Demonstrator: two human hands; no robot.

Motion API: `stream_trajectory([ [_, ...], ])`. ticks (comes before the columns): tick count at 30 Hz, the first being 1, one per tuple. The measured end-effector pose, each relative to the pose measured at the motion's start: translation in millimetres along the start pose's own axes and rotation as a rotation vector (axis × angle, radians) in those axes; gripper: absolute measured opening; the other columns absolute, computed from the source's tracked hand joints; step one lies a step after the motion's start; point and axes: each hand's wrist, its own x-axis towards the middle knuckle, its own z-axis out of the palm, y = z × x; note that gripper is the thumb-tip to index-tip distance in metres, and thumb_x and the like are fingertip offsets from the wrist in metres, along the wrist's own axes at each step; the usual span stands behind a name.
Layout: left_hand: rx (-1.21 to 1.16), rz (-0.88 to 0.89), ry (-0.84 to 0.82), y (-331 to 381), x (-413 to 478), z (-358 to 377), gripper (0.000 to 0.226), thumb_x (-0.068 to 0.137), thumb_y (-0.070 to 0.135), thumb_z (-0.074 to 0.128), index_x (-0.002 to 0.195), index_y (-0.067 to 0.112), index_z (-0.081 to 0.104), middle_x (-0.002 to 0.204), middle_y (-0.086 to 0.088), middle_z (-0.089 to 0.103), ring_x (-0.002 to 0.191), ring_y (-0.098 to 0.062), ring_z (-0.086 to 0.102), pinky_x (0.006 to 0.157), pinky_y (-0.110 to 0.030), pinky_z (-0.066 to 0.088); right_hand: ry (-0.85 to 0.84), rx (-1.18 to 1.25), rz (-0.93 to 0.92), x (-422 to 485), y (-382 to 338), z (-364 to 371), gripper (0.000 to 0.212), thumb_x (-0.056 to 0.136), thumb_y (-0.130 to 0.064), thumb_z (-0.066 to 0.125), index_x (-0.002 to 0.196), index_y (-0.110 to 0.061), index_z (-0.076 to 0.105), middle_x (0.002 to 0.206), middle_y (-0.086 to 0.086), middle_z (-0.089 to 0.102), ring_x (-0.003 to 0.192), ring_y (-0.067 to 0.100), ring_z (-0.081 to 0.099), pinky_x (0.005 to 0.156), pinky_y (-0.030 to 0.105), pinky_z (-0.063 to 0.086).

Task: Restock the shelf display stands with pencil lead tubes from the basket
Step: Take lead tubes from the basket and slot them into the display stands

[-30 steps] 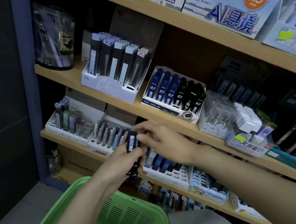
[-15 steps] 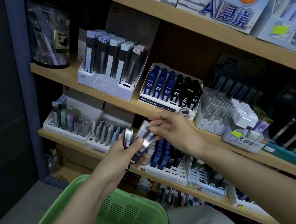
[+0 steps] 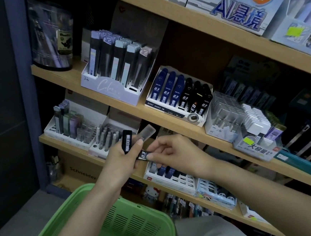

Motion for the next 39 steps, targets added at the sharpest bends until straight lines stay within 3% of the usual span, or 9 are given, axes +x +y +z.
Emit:
stream_trajectory([
  [4, 0.009, 0.000, -0.039, 0, -1, 1, 0.014, 0.097, 0.023, 0.050, 0.103, 0.027, 0.062, 0.061, 0.006, 0.058, 0.043, -0.003, 0.045, 0.042, -0.015, 0.037, -0.157, -0.176, 0.014, 1, -1, -3, 0.013, 0.086, -0.025, 0.068, 0.094, -0.014, 0.067, 0.073, -0.014, 0.058, 0.062, -0.006, 0.053, 0.062, 0.009, 0.043],
  [7, -0.011, -0.021, -0.013, 1, -1, -3, 0.013, 0.097, 0.025, 0.050, 0.104, 0.030, 0.060, 0.069, 0.000, 0.059, 0.039, -0.003, 0.041, 0.039, -0.014, 0.031, -0.172, -0.265, 0.058, 1, 3, -13, 0.010, 0.088, -0.029, 0.065, 0.088, -0.021, 0.060, 0.080, -0.009, 0.060, 0.073, 0.003, 0.058, 0.073, 0.022, 0.053],
  [10, -0.018, -0.017, -0.005, 3, 0, -6, 0.014, 0.097, 0.025, 0.049, 0.102, 0.032, 0.060, 0.080, 0.000, 0.064, 0.038, -0.004, 0.035, 0.037, -0.013, 0.028, -0.002, -0.203, 0.151, 0, 1, -37, 0.012, 0.090, -0.025, 0.062, 0.094, -0.023, 0.050, 0.090, 0.004, 0.065, 0.077, 0.015, 0.067, 0.075, 0.037, 0.057],
  [14, 0.001, -0.004, -0.041, 1, 1, -4, 0.014, 0.097, 0.025, 0.050, 0.105, 0.025, 0.061, 0.080, 0.001, 0.065, 0.036, -0.004, 0.031, 0.036, -0.014, 0.026, 0.316, -0.123, 0.115, 9, -3, -77, 0.034, 0.084, -0.012, 0.068, 0.106, -0.019, 0.043, 0.097, 0.005, 0.062, 0.075, 0.012, 0.066, 0.063, 0.024, 0.056],
  [19, 0.014, -0.027, -0.085, -4, 4, 0, 0.020, 0.097, 0.024, 0.049, 0.107, 0.016, 0.064, 0.081, -0.005, 0.064, 0.035, -0.004, 0.026, 0.032, -0.014, 0.022, 0.532, -0.277, -0.025, 34, -2, -102, 0.015, 0.097, -0.012, 0.051, 0.110, -0.012, 0.044, 0.102, 0.002, 0.053, 0.070, 0.010, 0.055, 0.055, 0.013, 0.047],
  [21, 0.040, -0.038, -0.087, -6, 5, -1, 0.022, 0.096, 0.026, 0.050, 0.106, 0.014, 0.064, 0.085, -0.010, 0.064, 0.036, -0.005, 0.026, 0.033, -0.014, 0.022, 0.516, -0.382, -0.052, 42, -1, -107, 0.013, 0.096, -0.012, 0.051, 0.109, -0.011, 0.045, 0.099, 0.001, 0.051, 0.062, 0.005, 0.046, 0.050, 0.010, 0.041],
  [26, 0.020, -0.052, -0.104, -4, 6, -3, 0.023, 0.096, 0.029, 0.050, 0.108, 0.018, 0.064, 0.082, -0.008, 0.062, 0.040, -0.008, 0.025, 0.035, -0.015, 0.020, 0.460, -0.480, -0.071, 52, 1, -108, 0.016, 0.090, -0.014, 0.063, 0.101, -0.014, 0.052, 0.100, 0.003, 0.060, 0.069, 0.014, 0.057, 0.060, 0.022, 0.049],
  [32, -0.020, -0.056, -0.095, -2, 6, -4, 0.021, 0.096, 0.028, 0.049, 0.109, 0.019, 0.063, 0.077, 0.002, 0.065, 0.038, -0.006, 0.024, 0.034, -0.013, 0.021, 0.483, -0.458, -0.048, 47, 3, -112, 0.008, 0.093, -0.008, 0.056, 0.099, -0.009, 0.051, 0.074, -0.008, 0.046, 0.049, 0.003, 0.039, 0.039, 0.011, 0.036],
  [39, -0.008, -0.054, -0.098, -6, 10, -4, 0.021, 0.096, 0.028, 0.050, 0.110, 0.019, 0.062, 0.078, 0.002, 0.066, 0.038, -0.006, 0.026, 0.034, -0.014, 0.021, 0.339, -0.540, -0.004, 57, 0, -106, 0.020, 0.096, 0.002, 0.042, 0.112, -0.008, 0.047, 0.107, 0.003, 0.045, 0.089, 0.015, 0.050, 0.072, 0.026, 0.040],
])
